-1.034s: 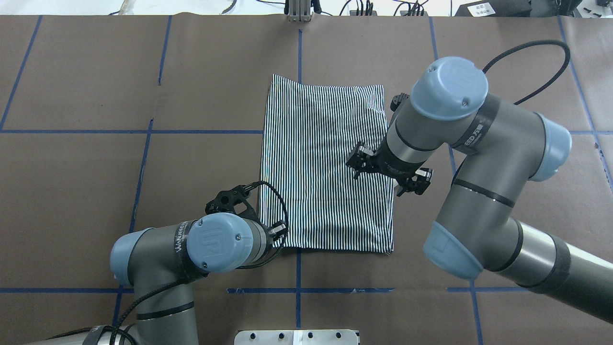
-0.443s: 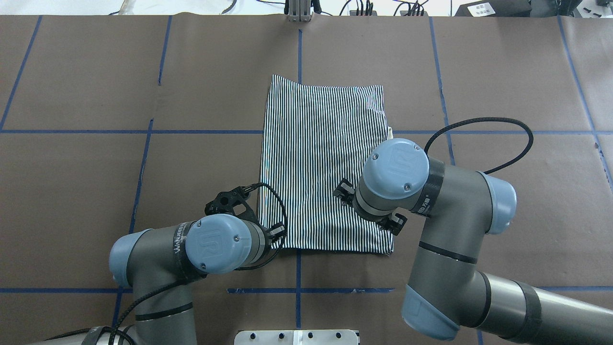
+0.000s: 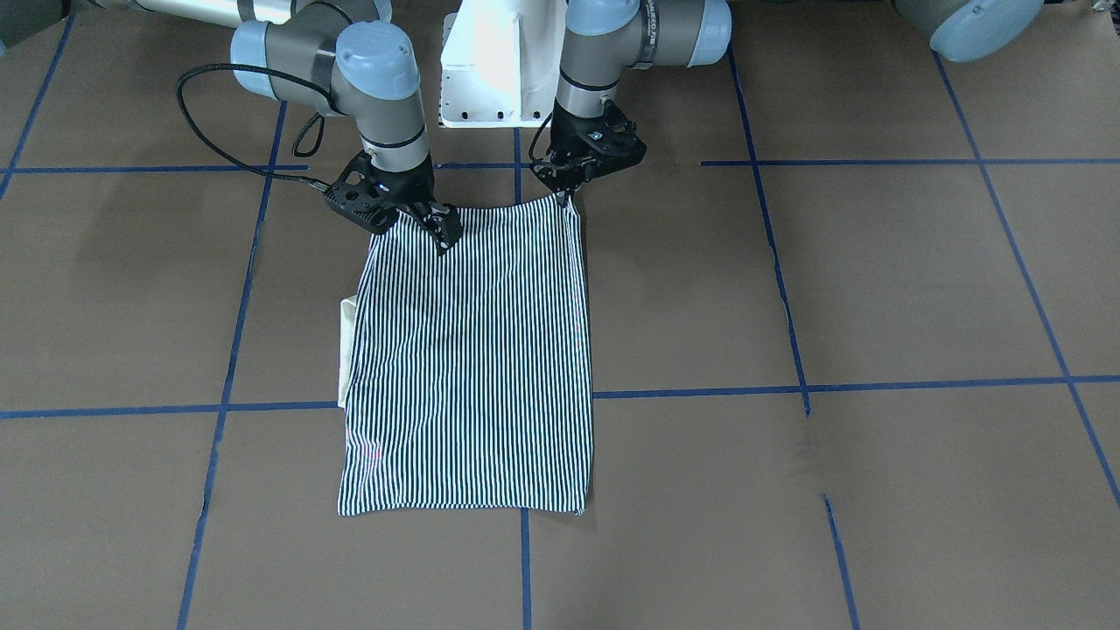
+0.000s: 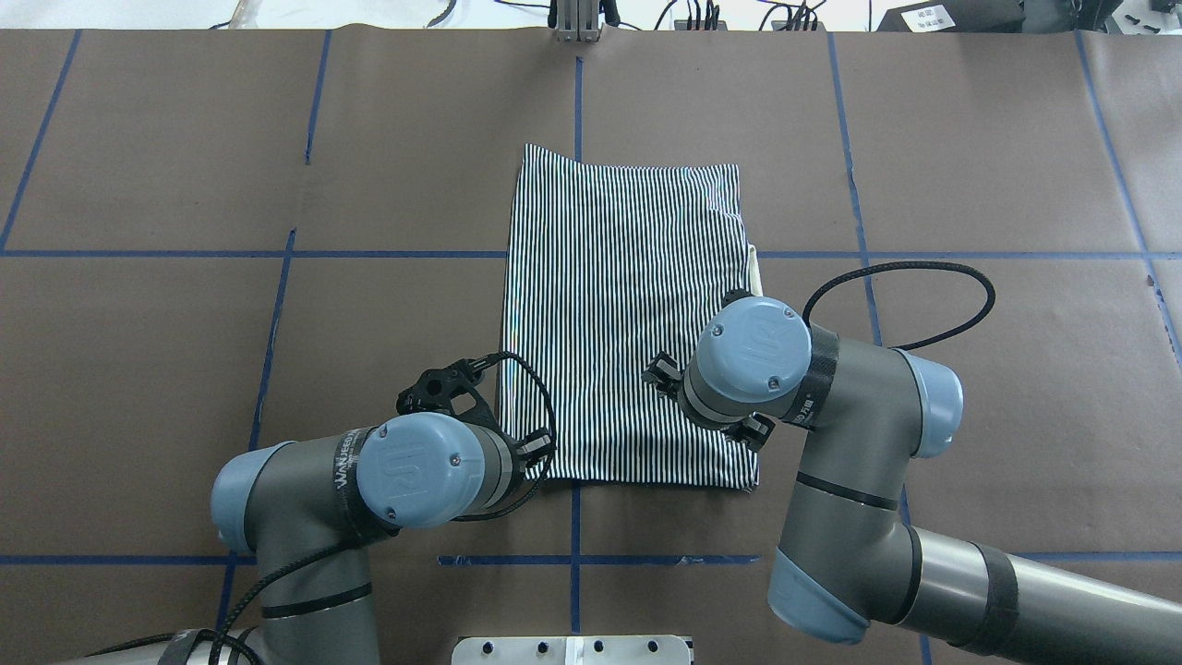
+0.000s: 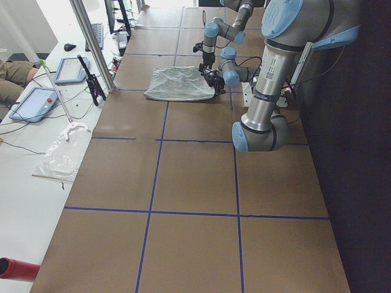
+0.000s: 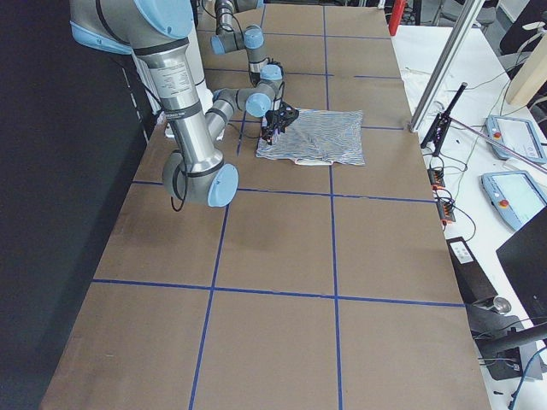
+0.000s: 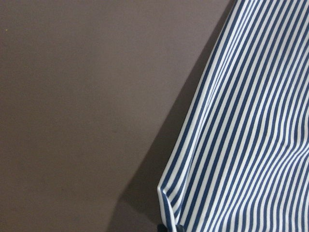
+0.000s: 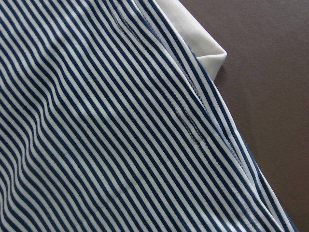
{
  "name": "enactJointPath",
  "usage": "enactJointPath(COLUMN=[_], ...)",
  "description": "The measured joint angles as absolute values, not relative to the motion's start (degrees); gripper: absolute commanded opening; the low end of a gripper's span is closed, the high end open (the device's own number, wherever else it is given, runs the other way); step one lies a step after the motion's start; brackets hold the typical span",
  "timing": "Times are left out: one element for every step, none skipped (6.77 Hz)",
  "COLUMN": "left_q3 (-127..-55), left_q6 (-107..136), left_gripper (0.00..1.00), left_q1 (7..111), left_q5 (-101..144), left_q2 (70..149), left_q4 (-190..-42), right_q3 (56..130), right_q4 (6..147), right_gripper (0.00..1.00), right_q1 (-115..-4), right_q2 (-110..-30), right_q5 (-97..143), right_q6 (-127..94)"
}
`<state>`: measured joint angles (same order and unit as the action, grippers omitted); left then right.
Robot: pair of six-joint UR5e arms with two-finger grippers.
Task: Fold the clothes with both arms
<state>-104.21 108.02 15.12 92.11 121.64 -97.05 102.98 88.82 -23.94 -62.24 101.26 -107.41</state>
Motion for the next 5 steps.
enactJointPath(left_q3=[-104.2,-104.2,-104.2,-104.2,-104.2], left_q6=[108.0,108.0,108.0,108.0,108.0], left_gripper=[0.0,0.0,0.0,0.0,0.0], left_q1=[15.1,15.1,15.1,15.1,15.1], left_q5=[92.1,92.1,92.1,92.1,92.1], left_q2=[121.6,121.6,121.6,121.6,121.6], left_q4=[-97.1,-97.1,-97.2,-97.2,-97.2], right_q3=[102.8,102.8,102.7,102.6,102.5], right_q4=[88.1,87.7,87.6,87.6,87.5], right_gripper=[1.0,1.0,1.0,1.0,1.0], right_q1=[-23.9,-23.8,-23.5,-23.2,-23.0], right_q2=[-63.0,-63.9,-64.4,-64.6,-64.6], right_q5=[101.2,101.1,101.1,101.0,101.0], right_q6=[-107.6,-107.8,-107.8,-107.8,-107.8])
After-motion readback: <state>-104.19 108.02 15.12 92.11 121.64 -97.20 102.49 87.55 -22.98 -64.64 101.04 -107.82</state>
